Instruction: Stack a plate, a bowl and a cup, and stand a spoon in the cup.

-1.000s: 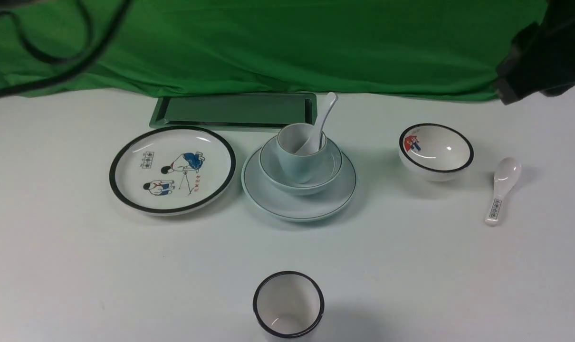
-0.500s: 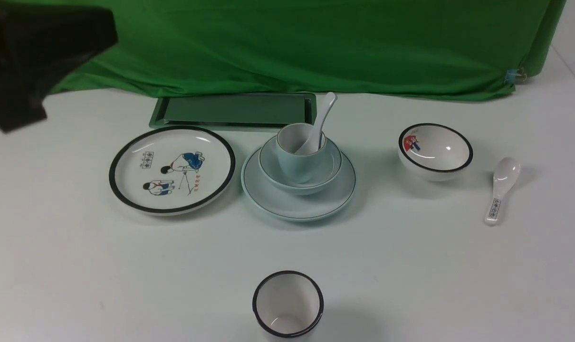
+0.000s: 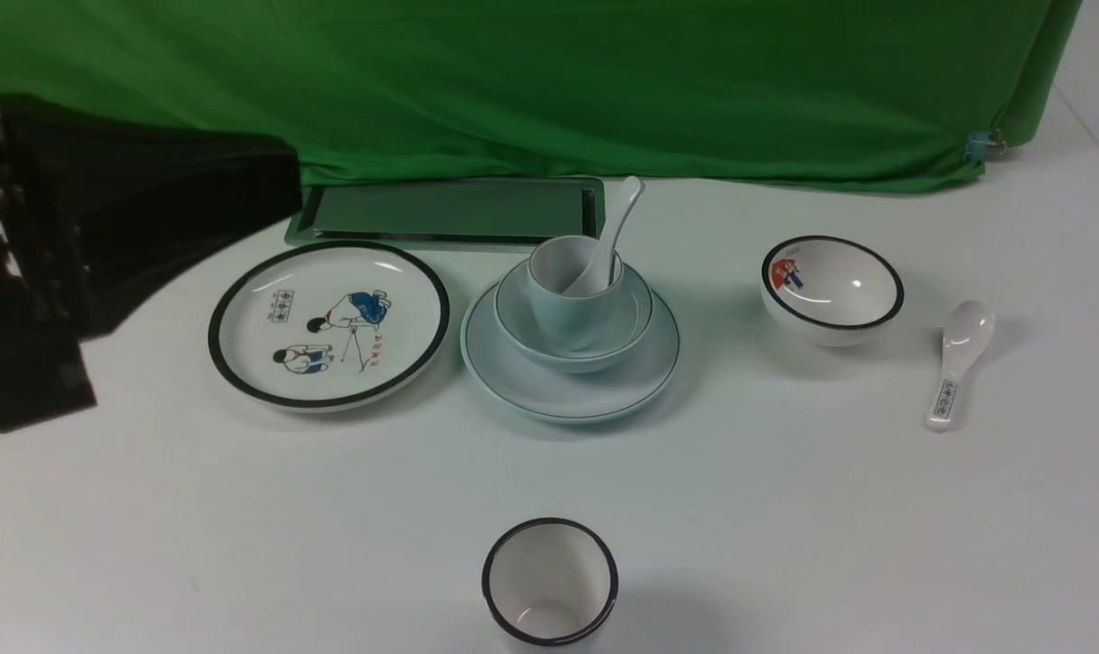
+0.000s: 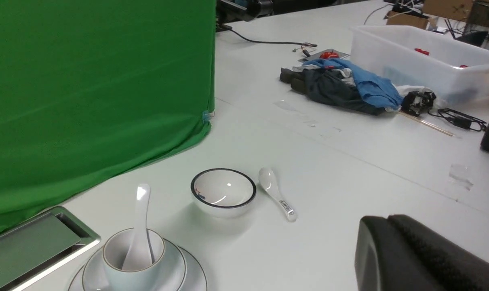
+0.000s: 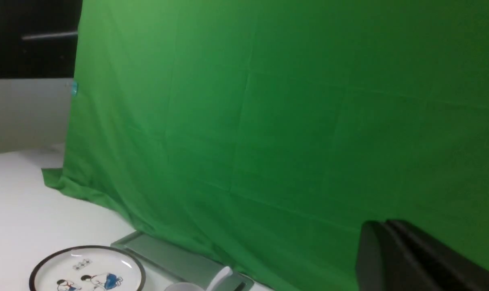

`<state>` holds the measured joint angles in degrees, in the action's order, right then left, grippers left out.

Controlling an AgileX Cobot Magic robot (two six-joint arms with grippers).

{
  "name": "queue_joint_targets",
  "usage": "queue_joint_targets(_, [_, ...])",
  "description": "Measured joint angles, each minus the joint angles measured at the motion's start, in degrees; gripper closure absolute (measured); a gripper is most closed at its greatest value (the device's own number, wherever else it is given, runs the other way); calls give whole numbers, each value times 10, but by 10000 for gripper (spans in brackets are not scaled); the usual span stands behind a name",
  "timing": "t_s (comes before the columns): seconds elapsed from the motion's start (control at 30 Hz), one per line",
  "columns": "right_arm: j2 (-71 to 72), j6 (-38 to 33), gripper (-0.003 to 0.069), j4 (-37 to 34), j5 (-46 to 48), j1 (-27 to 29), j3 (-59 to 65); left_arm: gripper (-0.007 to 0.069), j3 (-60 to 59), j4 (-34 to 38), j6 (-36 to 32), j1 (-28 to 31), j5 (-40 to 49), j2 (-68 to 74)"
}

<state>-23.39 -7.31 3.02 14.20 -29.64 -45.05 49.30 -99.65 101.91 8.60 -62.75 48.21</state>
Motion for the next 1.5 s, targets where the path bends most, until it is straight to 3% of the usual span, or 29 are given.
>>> queue_joint_targets(0.4, [4,36,600,0,11,0,4,661,0,0,-2,0,-1,0])
queue_joint_targets(0.5, [4,36,638,2,24,0,7,661,0,0,-4,0,-1,0])
queue_joint_targets(0.67, [21,47,648,58,28,5,62,661,0,0,-6,0,-2,0])
queue_joint_targets(0.87, [105,92,648,92,23,103,223,661,0,0,-6,0,-2,0])
queue_joint_targets(1.0, [157,108,648,90,-31,197,329,660,0,0,-8,0,-2,0])
queue_joint_targets(1.17, [202,127,648,89,-99,276,417,660,0,0,-11,0,-2,0])
queue_joint_targets(1.3, [228,135,648,71,-92,313,453,657,0,0,-11,0,-2,0])
queue_joint_targets(1.5, [234,135,648,45,-24,319,455,656,0,-1,-11,0,-3,0])
